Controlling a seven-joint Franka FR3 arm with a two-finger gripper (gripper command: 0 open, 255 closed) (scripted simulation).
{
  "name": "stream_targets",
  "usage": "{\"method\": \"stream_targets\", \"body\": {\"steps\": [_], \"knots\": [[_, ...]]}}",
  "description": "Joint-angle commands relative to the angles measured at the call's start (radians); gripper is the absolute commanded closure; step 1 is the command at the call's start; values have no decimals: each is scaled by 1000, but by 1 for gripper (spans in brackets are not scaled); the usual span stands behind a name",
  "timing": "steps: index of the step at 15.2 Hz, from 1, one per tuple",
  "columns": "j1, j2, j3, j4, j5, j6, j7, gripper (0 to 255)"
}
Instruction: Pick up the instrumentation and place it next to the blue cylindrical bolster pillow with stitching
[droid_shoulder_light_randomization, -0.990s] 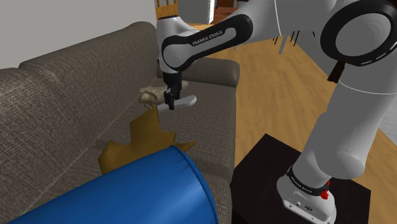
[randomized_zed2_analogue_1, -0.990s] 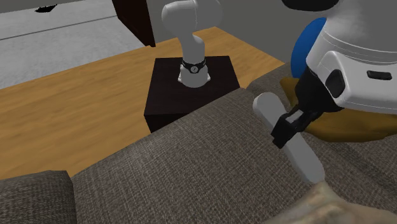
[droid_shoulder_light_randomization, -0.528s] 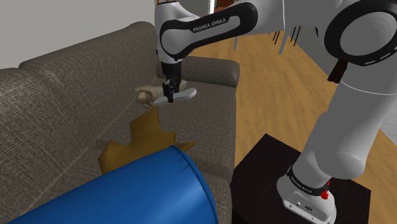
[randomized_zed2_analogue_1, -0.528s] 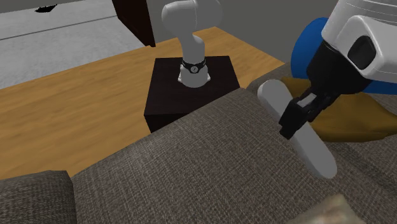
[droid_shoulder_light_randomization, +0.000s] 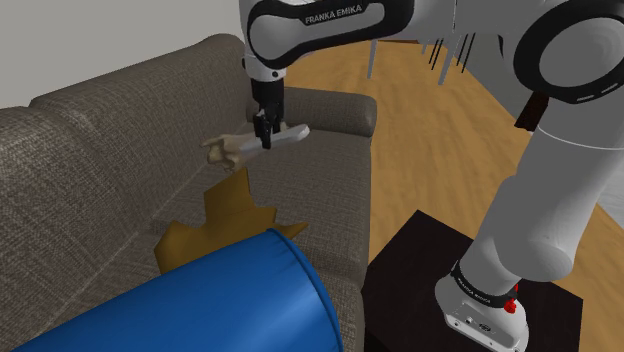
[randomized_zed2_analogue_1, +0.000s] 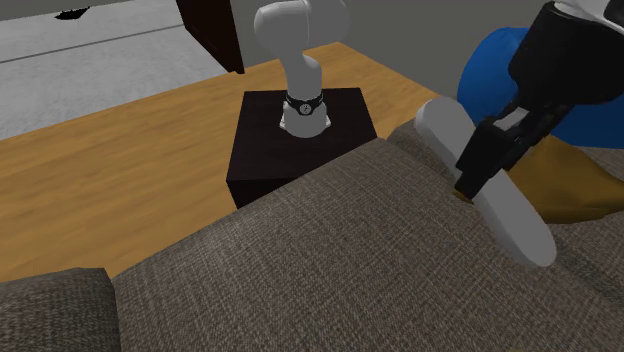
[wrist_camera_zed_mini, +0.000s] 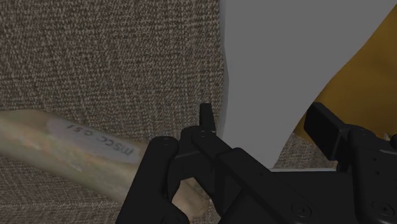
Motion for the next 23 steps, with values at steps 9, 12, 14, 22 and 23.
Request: {"method": "stream_targets", "body": {"steps": [9, 12, 14, 22, 23], "knots": [[-1, 5, -1, 143, 0, -138, -2, 255], [0, 12, 0, 193, -1, -181, -2, 255], [0, 18, 0, 228, -1, -210, -2, 255], [4, 56, 1, 388, -5, -333, 1, 255], [4, 62, 2, 411, -6, -349, 1, 255]]}}
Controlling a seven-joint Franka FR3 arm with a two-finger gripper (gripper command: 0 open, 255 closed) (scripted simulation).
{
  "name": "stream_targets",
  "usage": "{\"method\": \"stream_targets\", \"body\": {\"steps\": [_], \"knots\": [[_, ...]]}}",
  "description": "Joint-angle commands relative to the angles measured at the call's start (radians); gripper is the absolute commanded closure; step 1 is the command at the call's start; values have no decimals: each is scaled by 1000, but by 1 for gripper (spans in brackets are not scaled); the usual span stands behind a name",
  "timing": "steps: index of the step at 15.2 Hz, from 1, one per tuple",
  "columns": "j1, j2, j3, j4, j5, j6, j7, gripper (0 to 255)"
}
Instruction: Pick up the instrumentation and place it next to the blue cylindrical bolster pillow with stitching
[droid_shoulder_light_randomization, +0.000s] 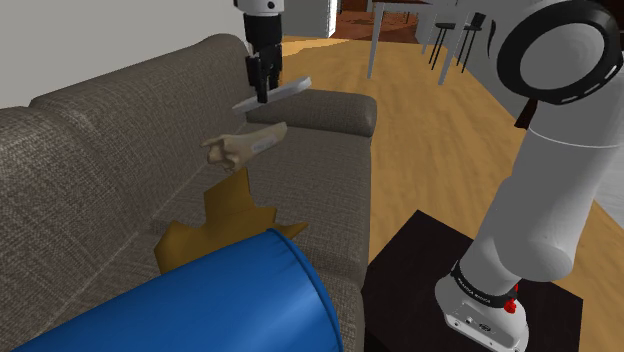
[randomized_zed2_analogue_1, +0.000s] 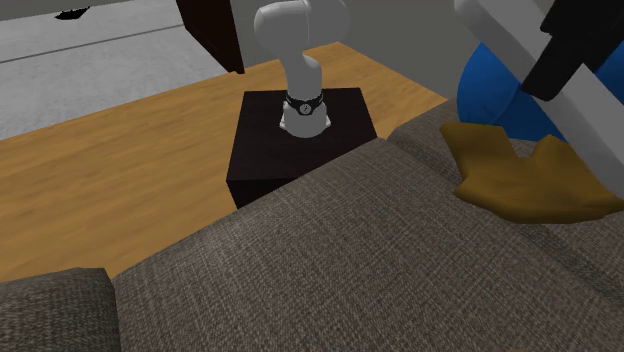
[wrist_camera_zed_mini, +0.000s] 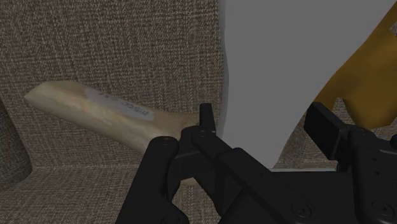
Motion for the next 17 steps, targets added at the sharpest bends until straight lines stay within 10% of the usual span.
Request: {"method": "stream_targets", "body": {"steps": [1, 17], "knots": [[1, 8, 1, 28, -1, -20, 1, 255], [89, -548, 96, -581, 88, 40, 176, 255]]}}
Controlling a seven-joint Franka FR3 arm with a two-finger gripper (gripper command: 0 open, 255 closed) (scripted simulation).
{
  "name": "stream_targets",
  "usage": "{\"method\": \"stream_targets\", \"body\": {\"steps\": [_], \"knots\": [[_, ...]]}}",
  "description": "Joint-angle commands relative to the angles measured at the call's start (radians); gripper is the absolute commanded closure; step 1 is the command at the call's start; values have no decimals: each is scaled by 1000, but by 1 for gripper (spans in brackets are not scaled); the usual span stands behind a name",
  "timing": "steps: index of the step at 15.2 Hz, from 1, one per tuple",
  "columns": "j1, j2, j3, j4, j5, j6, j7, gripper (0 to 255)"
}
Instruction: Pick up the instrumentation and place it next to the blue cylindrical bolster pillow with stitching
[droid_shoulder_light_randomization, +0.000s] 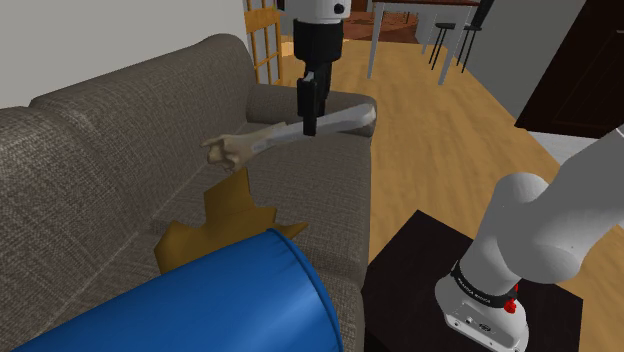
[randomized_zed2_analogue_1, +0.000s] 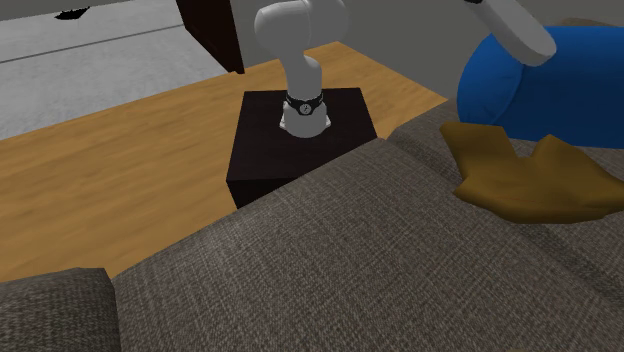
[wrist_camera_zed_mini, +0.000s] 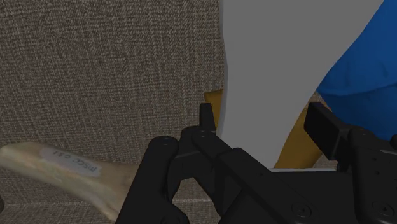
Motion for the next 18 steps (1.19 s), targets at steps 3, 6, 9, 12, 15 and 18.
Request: {"method": "stream_targets", "body": {"steps": [3, 6, 9, 12, 15, 18], "knots": [[29, -112, 35, -91, 34, -16, 56, 255], [45, -170, 53, -146, 54, -16, 83, 255], [47, -182, 55, -196, 57, 22, 81, 255], [49, -192, 58, -245, 60, 61, 79, 255], [51, -200, 61, -292, 64, 99, 77, 255], [53, -207, 64, -337, 67, 138, 76, 255]]}}
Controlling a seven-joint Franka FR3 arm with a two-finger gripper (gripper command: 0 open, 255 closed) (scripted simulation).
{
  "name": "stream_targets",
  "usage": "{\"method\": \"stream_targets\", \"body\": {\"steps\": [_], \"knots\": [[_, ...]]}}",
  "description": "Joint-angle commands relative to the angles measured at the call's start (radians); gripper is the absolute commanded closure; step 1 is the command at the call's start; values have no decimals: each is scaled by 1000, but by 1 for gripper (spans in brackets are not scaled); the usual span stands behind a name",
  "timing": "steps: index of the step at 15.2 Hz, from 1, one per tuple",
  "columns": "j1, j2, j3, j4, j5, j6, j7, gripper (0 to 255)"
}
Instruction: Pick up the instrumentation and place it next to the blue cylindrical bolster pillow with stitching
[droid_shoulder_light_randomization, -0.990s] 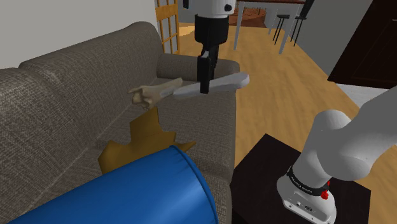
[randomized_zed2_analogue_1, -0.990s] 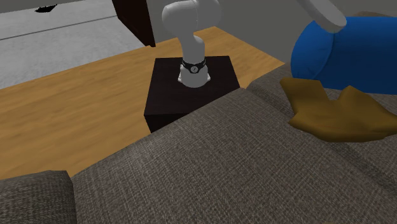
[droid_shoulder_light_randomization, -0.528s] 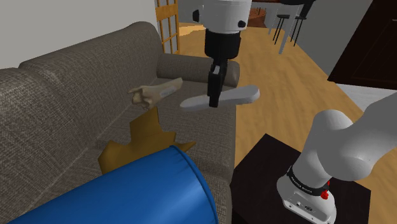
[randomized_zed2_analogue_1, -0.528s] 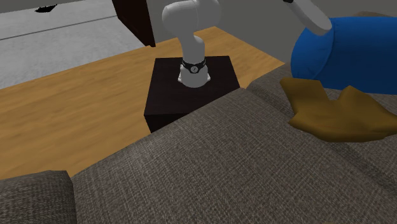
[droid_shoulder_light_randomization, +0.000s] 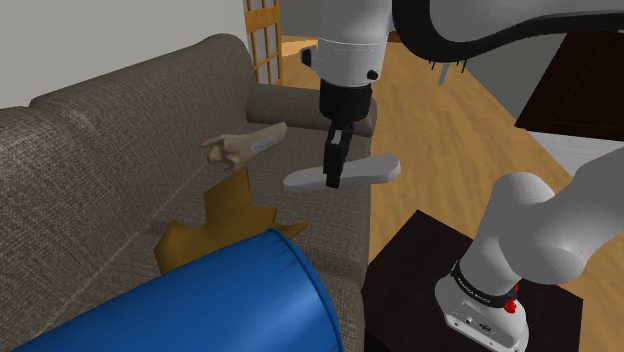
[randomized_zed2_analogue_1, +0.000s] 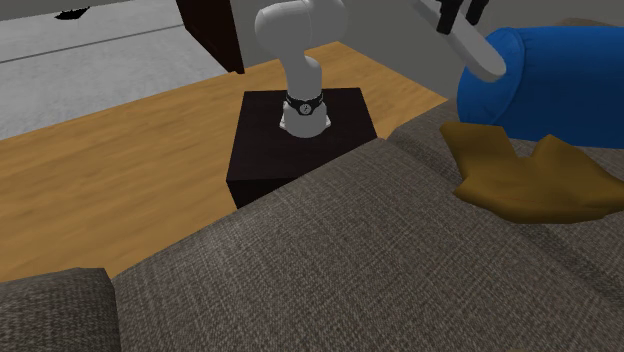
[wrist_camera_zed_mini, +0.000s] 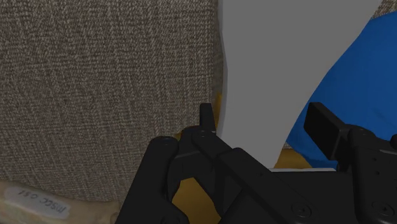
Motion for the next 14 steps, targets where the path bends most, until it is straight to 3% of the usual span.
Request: {"method": "stream_targets", "body": {"steps": [1, 14], "knots": [[2, -9, 2, -36, 3, 28, -1, 255], [10, -11, 20, -212, 18, 202, -6, 255]]}}
